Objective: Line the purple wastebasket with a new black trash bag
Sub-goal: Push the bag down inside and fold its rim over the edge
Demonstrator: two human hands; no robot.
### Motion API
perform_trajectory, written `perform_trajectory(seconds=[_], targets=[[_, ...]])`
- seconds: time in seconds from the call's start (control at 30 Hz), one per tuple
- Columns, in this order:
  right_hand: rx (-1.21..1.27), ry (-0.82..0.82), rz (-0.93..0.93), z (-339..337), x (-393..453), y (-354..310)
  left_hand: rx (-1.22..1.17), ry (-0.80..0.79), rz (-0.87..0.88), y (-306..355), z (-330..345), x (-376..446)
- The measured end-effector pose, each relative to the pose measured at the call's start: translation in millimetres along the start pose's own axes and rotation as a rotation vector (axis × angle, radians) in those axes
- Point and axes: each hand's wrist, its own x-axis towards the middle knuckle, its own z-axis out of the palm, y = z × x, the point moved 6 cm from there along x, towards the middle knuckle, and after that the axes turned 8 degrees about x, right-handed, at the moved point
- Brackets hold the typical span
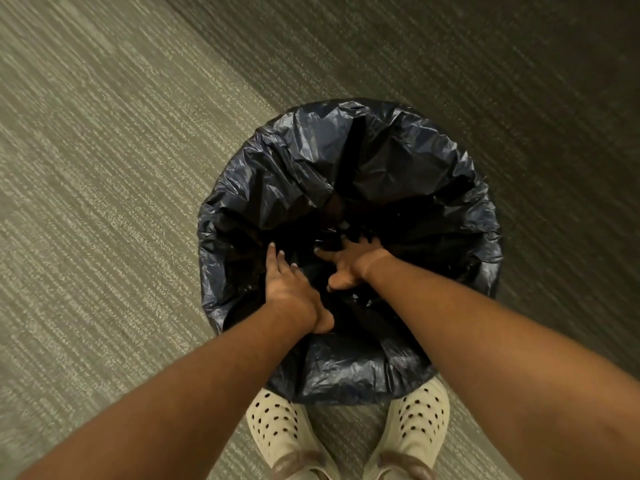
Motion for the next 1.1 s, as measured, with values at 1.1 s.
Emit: perform_trajectory(seconds=[1.1], targets=[[1.774, 1.062, 0.434, 72, -239, 37, -2.100, 0.661, -0.658, -7, 66, -160]])
